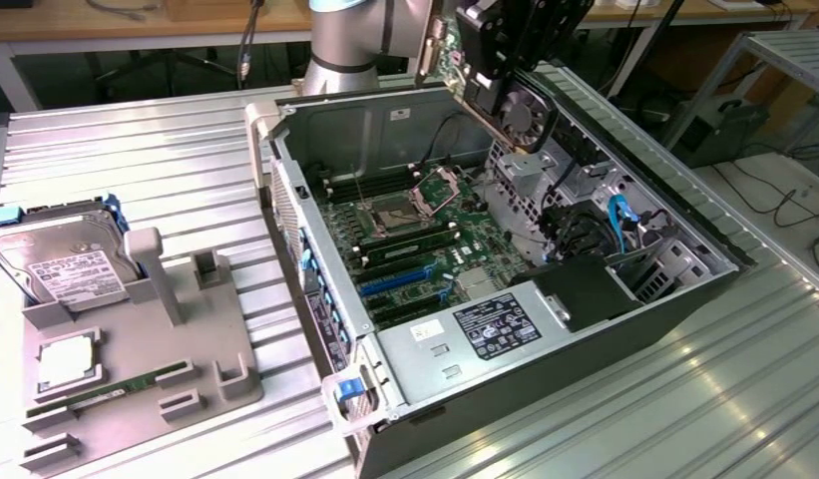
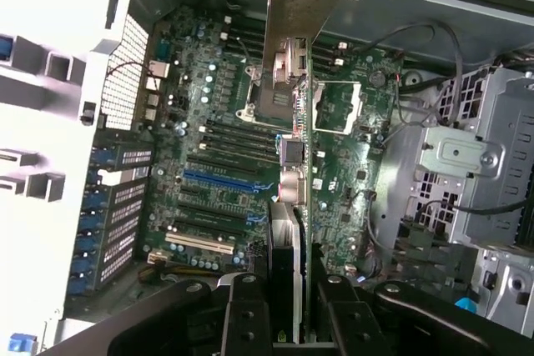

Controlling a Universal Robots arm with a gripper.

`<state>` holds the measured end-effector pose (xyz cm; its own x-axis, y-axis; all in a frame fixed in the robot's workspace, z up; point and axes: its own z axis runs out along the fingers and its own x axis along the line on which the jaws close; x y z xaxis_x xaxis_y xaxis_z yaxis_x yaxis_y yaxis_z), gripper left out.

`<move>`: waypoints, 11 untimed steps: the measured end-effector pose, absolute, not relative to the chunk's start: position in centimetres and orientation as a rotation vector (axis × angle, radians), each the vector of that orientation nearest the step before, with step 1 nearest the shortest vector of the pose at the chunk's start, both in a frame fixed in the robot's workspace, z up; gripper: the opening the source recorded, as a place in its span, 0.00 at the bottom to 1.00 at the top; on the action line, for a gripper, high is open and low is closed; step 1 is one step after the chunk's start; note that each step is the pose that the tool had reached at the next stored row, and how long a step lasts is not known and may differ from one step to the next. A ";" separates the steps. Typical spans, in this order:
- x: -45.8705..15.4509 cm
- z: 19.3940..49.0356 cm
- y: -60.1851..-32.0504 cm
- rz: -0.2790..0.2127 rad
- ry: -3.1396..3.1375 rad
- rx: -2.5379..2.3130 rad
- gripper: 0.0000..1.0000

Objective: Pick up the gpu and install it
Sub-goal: 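Insert the gpu into the slot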

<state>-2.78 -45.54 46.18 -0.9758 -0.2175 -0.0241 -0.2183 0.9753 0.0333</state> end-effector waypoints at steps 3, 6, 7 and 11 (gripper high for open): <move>-2.8 46.2 -45.5 0.056 3.098 -0.379 0.28; -2.8 46.2 -45.5 0.057 3.094 -0.411 0.28; -2.8 46.2 -45.5 0.057 3.093 -0.421 0.28; -2.8 46.2 -45.5 0.057 3.087 -0.465 0.28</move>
